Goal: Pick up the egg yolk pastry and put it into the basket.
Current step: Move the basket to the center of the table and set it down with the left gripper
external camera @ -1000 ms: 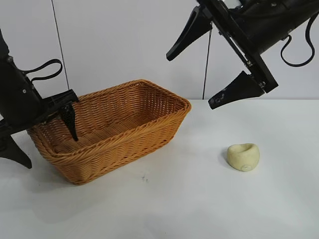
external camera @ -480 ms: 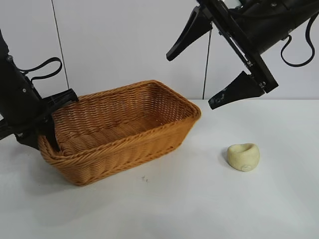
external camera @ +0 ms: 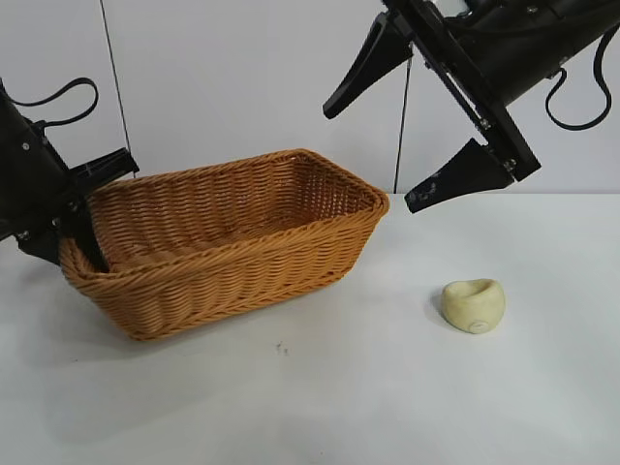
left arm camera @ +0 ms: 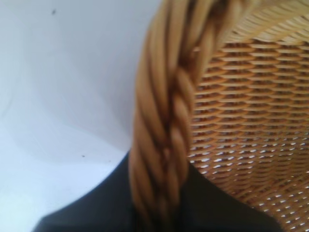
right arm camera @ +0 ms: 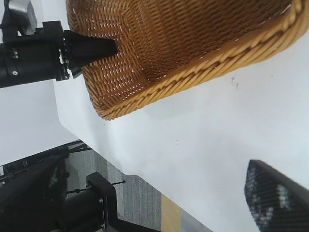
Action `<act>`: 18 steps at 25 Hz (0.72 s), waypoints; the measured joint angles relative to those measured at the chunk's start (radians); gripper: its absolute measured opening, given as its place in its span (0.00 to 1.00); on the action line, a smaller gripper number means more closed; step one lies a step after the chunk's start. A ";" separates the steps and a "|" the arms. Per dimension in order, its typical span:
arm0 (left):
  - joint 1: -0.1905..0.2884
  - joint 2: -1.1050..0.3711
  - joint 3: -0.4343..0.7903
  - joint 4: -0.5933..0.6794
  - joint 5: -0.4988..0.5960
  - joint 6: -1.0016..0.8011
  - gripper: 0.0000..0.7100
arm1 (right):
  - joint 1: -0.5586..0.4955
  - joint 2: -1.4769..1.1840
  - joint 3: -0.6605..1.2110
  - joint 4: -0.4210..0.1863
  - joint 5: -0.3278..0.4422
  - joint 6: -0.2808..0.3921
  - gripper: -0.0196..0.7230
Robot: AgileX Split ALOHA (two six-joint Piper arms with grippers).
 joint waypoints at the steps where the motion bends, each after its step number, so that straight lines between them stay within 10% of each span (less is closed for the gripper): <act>1: 0.000 0.000 -0.012 0.000 0.010 0.014 0.15 | 0.000 0.000 0.000 0.000 -0.001 0.000 0.96; 18: -0.030 0.120 -0.212 0.073 0.246 0.221 0.15 | 0.000 0.000 0.000 0.000 0.000 0.000 0.96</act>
